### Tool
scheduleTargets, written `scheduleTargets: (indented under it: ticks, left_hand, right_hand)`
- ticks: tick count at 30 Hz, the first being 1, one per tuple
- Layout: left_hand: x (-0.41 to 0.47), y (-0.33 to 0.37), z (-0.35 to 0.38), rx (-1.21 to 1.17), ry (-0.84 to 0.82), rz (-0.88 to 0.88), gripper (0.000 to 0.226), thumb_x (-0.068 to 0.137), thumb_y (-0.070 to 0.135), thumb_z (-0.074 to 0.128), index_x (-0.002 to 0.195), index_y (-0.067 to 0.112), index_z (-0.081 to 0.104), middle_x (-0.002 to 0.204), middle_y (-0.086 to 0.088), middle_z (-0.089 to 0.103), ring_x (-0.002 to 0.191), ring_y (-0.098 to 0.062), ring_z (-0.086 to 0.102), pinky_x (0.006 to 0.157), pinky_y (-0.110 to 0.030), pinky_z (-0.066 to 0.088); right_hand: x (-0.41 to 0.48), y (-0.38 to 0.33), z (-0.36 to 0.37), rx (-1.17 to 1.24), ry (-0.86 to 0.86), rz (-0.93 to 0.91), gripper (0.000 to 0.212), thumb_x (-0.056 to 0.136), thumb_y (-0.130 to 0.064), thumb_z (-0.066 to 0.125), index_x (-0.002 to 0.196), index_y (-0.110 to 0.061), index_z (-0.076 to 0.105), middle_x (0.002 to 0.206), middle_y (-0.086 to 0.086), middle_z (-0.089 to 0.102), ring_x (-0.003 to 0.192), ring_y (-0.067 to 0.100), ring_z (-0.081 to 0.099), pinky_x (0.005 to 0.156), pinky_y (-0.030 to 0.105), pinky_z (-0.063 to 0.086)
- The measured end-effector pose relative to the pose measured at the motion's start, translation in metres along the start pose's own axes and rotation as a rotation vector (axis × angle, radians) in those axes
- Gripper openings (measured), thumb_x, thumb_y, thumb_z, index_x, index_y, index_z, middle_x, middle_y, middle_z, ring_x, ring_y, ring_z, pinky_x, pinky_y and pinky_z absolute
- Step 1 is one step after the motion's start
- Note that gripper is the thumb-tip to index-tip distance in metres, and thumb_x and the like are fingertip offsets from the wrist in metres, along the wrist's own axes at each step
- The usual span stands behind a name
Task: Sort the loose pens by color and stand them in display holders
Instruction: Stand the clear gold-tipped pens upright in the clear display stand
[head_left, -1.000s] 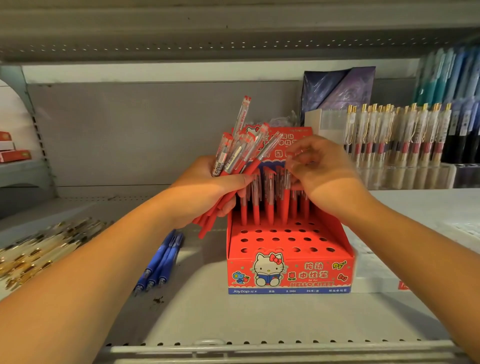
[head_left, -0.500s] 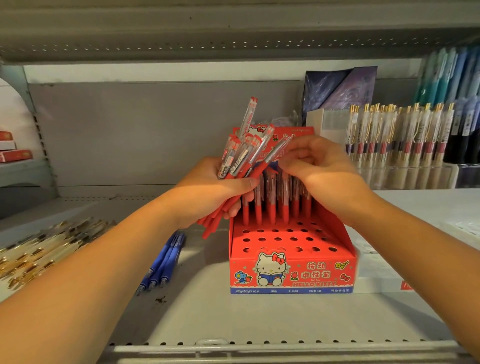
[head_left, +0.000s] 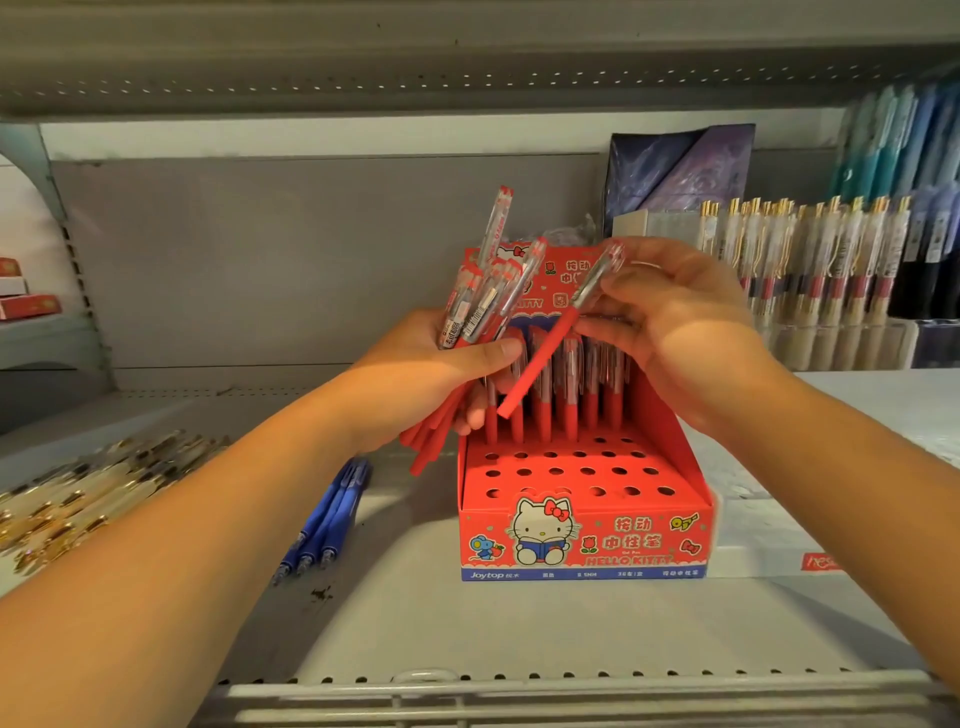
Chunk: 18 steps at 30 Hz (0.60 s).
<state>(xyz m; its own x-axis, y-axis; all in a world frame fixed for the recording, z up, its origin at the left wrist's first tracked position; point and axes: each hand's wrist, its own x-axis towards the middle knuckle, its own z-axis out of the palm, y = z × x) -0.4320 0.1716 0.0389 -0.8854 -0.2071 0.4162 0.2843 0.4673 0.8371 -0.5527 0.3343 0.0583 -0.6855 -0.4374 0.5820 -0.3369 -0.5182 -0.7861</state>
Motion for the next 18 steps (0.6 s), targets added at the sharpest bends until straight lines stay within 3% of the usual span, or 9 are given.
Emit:
scheduleTargets:
  ticks: [2,4,6,8,10,13,16,18]
  left_hand:
    - [0.001,-0.001,-0.001,0.058,0.023,0.003,0.026,0.094,0.028,0.063,0.079,0.006,0.064,0.057,-0.012,0.059,0.039,-0.016,0.048,0.039,-0.020,0.039]
    - [0.002,-0.002,-0.001,0.077,0.041,0.003,0.028,0.094,0.030,0.063,0.075,0.009,0.064,0.057,-0.016,0.054,0.038,-0.017,0.045,0.037,-0.020,0.036]
    - [0.002,-0.003,-0.002,0.041,0.040,0.008,0.026,0.094,0.027,0.065,0.076,0.008,0.065,0.061,-0.018,0.054,0.042,-0.017,0.044,0.040,-0.022,0.039]
    - [0.002,-0.003,-0.002,-0.016,0.026,0.007,0.027,0.093,0.025,0.065,0.088,-0.002,0.064,0.067,-0.016,0.059,0.043,-0.016,0.045,0.042,-0.024,0.041]
    - [0.001,-0.002,-0.003,-0.058,-0.002,-0.005,0.033,0.090,0.028,0.065,0.096,-0.004,0.063,0.078,-0.027,0.063,0.046,-0.019,0.045,0.044,-0.027,0.041]
    - [-0.001,0.002,-0.002,-0.045,-0.033,-0.032,0.027,0.085,0.033,0.066,0.089,0.006,0.068,0.091,-0.044,0.056,0.049,-0.023,0.045,0.052,-0.033,0.041]
    - [-0.001,0.002,-0.001,-0.091,-0.031,-0.029,0.020,0.092,0.017,0.062,0.104,0.001,0.062,0.087,-0.026,0.069,0.044,-0.020,0.047,0.045,-0.029,0.043]
    - [-0.002,0.003,0.000,-0.095,-0.022,-0.027,0.020,0.096,0.009,0.057,0.112,-0.002,0.056,0.088,-0.020,0.073,0.043,-0.018,0.048,0.043,-0.026,0.044]
  right_hand:
    - [0.002,-0.002,-0.001,-0.029,0.048,-0.047,0.028,0.092,0.012,0.047,0.095,-0.013,0.060,0.067,-0.003,0.071,0.060,0.013,0.069,0.057,0.028,0.058]
    - [0.003,-0.001,-0.002,-0.197,0.096,-0.119,0.031,0.090,0.012,0.049,0.097,-0.018,0.057,0.072,0.006,0.069,0.059,0.017,0.069,0.051,0.032,0.058]
    - [0.004,0.003,-0.005,-0.465,0.102,-0.203,0.037,0.089,0.006,0.055,0.094,-0.031,0.056,0.084,0.021,0.065,0.072,0.034,0.069,0.059,0.048,0.059]
    - [0.006,0.006,-0.008,-0.625,0.097,-0.264,0.037,0.088,-0.001,0.057,0.090,-0.038,0.055,0.087,0.019,0.064,0.079,0.040,0.065,0.066,0.053,0.057]
    - [0.007,0.008,-0.012,-0.674,0.118,-0.293,0.031,0.088,-0.007,0.057,0.089,-0.038,0.055,0.080,0.009,0.064,0.076,0.034,0.065,0.066,0.047,0.057]
    - [0.005,0.011,-0.017,-0.820,0.148,-0.375,0.022,0.089,-0.017,0.052,0.101,-0.035,0.055,0.074,-0.013,0.059,0.066,0.012,0.059,0.061,0.029,0.048]
    - [0.009,0.013,-0.017,-0.817,0.107,-0.285,0.030,0.090,-0.009,0.051,0.094,-0.038,0.055,0.072,-0.010,0.060,0.070,0.019,0.064,0.063,0.032,0.053]
    - [0.011,0.013,-0.015,-0.839,0.092,-0.218,0.039,0.090,-0.005,0.051,0.087,-0.044,0.052,0.068,-0.010,0.059,0.070,0.015,0.065,0.061,0.026,0.053]
